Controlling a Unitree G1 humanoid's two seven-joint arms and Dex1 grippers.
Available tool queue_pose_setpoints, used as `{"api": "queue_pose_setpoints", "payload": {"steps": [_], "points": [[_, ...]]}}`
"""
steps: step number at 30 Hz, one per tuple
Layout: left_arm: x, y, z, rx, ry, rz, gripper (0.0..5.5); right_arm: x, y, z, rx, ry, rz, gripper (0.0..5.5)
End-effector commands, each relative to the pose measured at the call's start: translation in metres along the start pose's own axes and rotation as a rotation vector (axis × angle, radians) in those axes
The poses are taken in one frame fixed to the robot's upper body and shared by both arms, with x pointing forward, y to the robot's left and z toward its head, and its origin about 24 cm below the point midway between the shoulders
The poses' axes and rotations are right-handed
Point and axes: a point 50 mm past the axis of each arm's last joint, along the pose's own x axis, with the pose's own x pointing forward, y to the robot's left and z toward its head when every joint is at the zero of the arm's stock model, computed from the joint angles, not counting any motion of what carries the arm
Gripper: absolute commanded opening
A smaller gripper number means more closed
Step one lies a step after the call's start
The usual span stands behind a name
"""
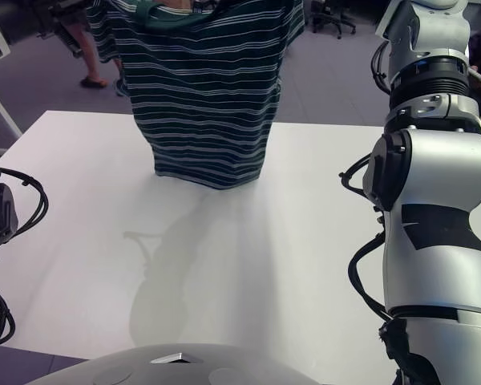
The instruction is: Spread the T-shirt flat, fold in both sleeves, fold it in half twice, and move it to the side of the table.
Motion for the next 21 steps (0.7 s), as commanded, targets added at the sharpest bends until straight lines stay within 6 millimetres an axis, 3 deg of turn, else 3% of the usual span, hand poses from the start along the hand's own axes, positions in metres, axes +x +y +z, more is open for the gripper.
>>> {"api": "queue_pose_setpoints", "payload": {"steps": [1, 4, 7, 11, 13, 17, 21], "points": [[-0.007, -0.037, -0.009, 0.024, -0.007, -0.202, 0.00, -0.019, 0.018, -0.034, 0.020, 0.111, 0.235, 0.00], [-0.032, -0.084, -0.015, 0.009, 0.013, -0.427, 0.00, -0.049, 0.041, -0.052, 0.070, 0.165, 0.392, 0.00], [-0.063, -0.117, -0.011, -0.052, 0.040, -0.597, 0.00, -0.068, 0.068, -0.057, 0.130, 0.190, 0.468, 0.00], [-0.084, -0.143, -0.005, -0.135, 0.065, -0.696, 0.00, -0.075, 0.086, -0.054, 0.155, 0.214, 0.487, 0.00], [-0.082, -0.137, 0.004, -0.158, 0.036, -0.654, 0.00, -0.070, 0.079, -0.043, 0.145, 0.182, 0.446, 0.00], [-0.075, -0.086, 0.028, -0.191, -0.057, -0.435, 0.00, -0.063, 0.044, -0.002, 0.118, 0.039, 0.320, 0.00], [-0.061, -0.045, 0.027, -0.205, -0.059, -0.268, 0.00, -0.051, 0.013, 0.022, 0.052, -0.006, 0.185, 0.00]]}}
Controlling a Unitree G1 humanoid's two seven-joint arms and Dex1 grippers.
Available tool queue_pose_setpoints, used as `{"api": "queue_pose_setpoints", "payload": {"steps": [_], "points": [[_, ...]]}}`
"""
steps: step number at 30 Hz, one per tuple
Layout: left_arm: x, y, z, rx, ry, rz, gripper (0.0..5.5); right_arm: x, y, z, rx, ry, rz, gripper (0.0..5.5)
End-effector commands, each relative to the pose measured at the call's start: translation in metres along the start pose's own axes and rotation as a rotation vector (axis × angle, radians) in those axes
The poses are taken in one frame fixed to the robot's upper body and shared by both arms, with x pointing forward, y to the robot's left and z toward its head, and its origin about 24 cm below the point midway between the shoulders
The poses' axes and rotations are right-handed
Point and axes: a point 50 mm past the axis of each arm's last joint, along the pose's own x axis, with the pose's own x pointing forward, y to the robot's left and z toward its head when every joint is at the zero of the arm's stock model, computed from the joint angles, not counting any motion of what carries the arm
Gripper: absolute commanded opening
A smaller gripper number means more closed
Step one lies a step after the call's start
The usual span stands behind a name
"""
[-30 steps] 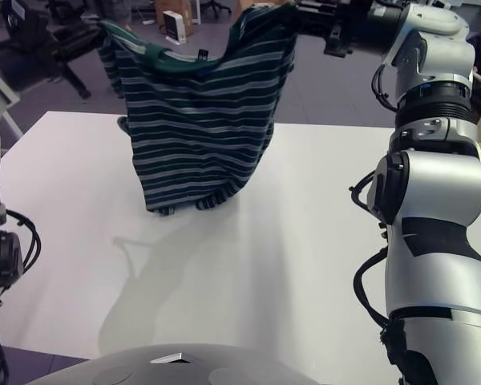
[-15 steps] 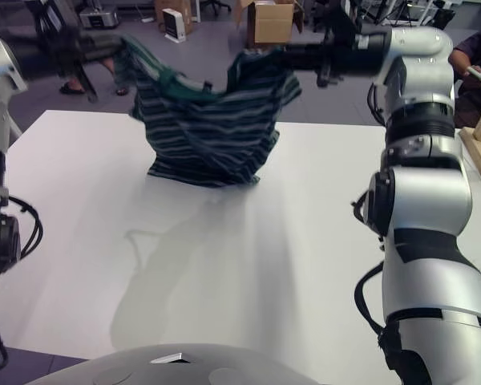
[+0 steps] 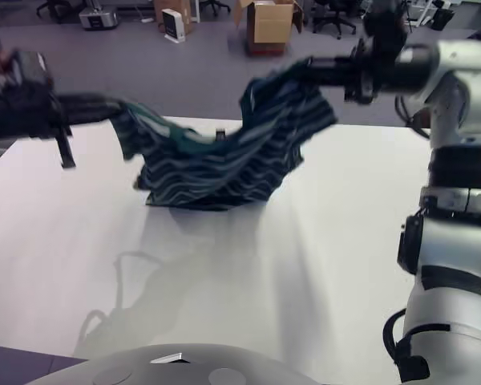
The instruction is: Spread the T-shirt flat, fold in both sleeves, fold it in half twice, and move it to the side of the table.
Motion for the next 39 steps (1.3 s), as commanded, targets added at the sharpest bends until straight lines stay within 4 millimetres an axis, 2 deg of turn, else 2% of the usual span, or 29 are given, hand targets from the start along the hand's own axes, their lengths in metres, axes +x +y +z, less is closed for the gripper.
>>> {"api": "queue_pose_setpoints", "payload": {"steps": [1, 4, 7, 12, 16, 19, 22, 24, 29, 32, 35, 39], "points": [[-0.003, 0.044, 0.007, 0.002, -0.018, 0.169, 0.00, 0.004, -0.026, 0.027, -0.082, -0.027, -0.123, 0.00], [-0.002, 0.074, 0.023, 0.024, -0.071, 0.261, 0.00, 0.009, -0.037, 0.040, -0.127, -0.037, -0.187, 0.00], [0.011, 0.087, 0.028, 0.047, -0.075, 0.269, 0.00, 0.015, -0.044, 0.043, -0.158, -0.034, -0.247, 0.00], [0.029, 0.106, 0.023, 0.073, -0.005, 0.288, 0.00, 0.030, -0.052, 0.043, -0.179, -0.006, -0.338, 0.00], [0.033, 0.108, 0.004, 0.086, 0.054, 0.285, 0.00, 0.031, -0.051, 0.020, -0.157, 0.063, -0.298, 0.00], [0.037, 0.089, -0.021, 0.088, 0.120, 0.154, 0.00, 0.026, -0.045, 0.001, -0.119, 0.100, -0.210, 0.00], [0.036, 0.053, -0.044, 0.071, 0.167, -0.001, 0.00, 0.018, -0.036, -0.024, -0.062, 0.132, -0.103, 0.00], [0.033, 0.035, -0.047, 0.055, 0.169, -0.058, 0.00, 0.015, -0.029, -0.036, -0.038, 0.143, -0.039, 0.00], [0.028, 0.005, -0.041, -0.004, 0.136, -0.130, 0.00, 0.009, -0.006, -0.053, 0.019, 0.159, 0.084, 0.00], [0.023, -0.035, -0.058, -0.077, 0.172, -0.264, 0.00, 0.007, 0.026, -0.072, 0.095, 0.194, 0.185, 0.00], [0.009, -0.076, -0.071, -0.150, 0.231, -0.427, 0.00, 0.002, 0.060, -0.082, 0.189, 0.234, 0.300, 0.00], [-0.014, -0.101, -0.081, -0.243, 0.306, -0.543, 0.00, -0.010, 0.091, -0.099, 0.284, 0.340, 0.388, 0.00]]}}
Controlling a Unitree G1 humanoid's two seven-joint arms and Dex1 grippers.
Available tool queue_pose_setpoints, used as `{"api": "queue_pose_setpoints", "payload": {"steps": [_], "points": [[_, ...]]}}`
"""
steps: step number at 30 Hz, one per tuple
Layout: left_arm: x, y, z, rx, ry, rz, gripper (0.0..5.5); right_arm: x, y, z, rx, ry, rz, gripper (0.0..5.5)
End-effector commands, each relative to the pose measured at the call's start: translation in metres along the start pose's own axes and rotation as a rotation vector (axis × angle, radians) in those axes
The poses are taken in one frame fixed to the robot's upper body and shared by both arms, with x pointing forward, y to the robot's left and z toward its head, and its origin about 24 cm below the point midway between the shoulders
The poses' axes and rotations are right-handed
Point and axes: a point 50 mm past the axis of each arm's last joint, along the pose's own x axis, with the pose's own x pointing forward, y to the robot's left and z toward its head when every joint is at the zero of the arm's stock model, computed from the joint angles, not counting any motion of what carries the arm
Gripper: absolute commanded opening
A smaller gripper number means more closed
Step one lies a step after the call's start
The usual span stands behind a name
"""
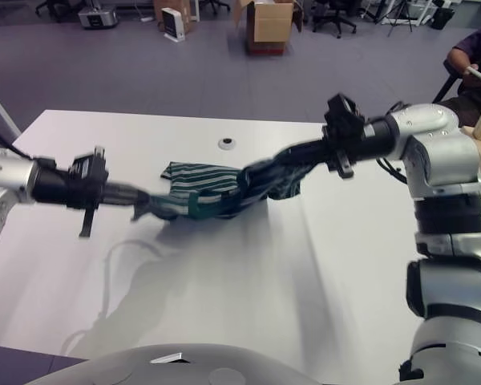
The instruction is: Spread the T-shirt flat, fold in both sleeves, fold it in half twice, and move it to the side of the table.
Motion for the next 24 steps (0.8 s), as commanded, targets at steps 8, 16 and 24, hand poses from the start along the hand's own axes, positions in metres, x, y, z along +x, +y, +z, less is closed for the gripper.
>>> {"api": "queue_pose_setpoints", "payload": {"steps": [8, 16, 24], "points": [[-0.012, -0.001, 0.007, -0.028, -0.059, 0.083, 0.00, -0.003, 0.009, -0.003, 0.061, 0.003, 0.017, 0.00], [-0.078, 0.091, 0.075, 0.096, -0.281, 0.513, 0.00, -0.045, -0.051, 0.097, -0.162, -0.248, -0.297, 0.00], [-0.090, 0.138, 0.113, 0.197, -0.321, 0.734, 0.00, -0.056, -0.074, 0.132, -0.254, -0.329, -0.496, 0.00]]}}
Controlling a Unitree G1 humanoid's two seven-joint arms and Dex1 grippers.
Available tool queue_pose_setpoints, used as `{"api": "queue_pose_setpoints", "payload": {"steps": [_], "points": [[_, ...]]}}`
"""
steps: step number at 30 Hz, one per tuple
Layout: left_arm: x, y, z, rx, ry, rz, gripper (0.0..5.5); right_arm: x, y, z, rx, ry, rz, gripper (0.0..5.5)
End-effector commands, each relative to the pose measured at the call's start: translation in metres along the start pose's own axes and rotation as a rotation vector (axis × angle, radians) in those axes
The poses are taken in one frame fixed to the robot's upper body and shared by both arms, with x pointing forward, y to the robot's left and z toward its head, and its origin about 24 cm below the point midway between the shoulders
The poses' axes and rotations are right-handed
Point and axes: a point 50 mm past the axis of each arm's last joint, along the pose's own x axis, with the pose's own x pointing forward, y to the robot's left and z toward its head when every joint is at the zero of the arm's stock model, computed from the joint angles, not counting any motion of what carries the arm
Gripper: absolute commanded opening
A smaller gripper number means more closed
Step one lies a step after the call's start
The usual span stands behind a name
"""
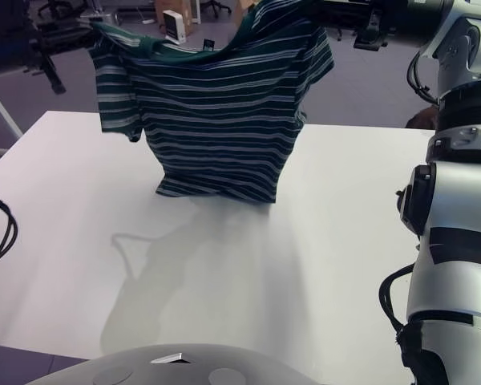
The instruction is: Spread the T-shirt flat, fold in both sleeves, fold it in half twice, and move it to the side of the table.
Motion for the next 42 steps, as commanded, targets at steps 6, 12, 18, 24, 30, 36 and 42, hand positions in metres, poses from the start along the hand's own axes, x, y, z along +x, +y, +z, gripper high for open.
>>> {"api": "queue_pose_setpoints", "payload": {"steps": [6, 12, 18, 24, 30, 36, 42], "points": [[0.005, 0.009, 0.022, 0.108, -0.027, 0.020, 0.00, -0.003, -0.005, 0.024, -0.056, -0.092, -0.030, 0.00], [-0.026, -0.049, 0.005, 0.010, 0.016, -0.293, 0.00, -0.029, 0.041, -0.017, 0.086, 0.023, 0.275, 0.00], [-0.063, -0.181, -0.023, -0.264, 0.146, -0.804, 0.00, -0.042, 0.162, -0.092, 0.350, 0.312, 0.662, 0.00], [-0.109, -0.249, -0.091, -0.303, 0.554, -0.990, 0.00, -0.063, 0.219, -0.161, 0.399, 0.562, 0.666, 0.00], [-0.117, -0.268, -0.131, -0.083, 0.621, -0.952, 0.00, -0.081, 0.236, -0.188, 0.353, 0.702, 0.707, 0.00], [-0.114, -0.277, -0.118, -0.051, 0.537, -0.996, 0.86, -0.080, 0.246, -0.181, 0.380, 0.657, 0.796, 0.88], [-0.110, -0.255, -0.086, -0.210, 0.481, -0.957, 1.85, -0.078, 0.236, -0.141, 0.551, 0.505, 0.835, 2.00]]}}
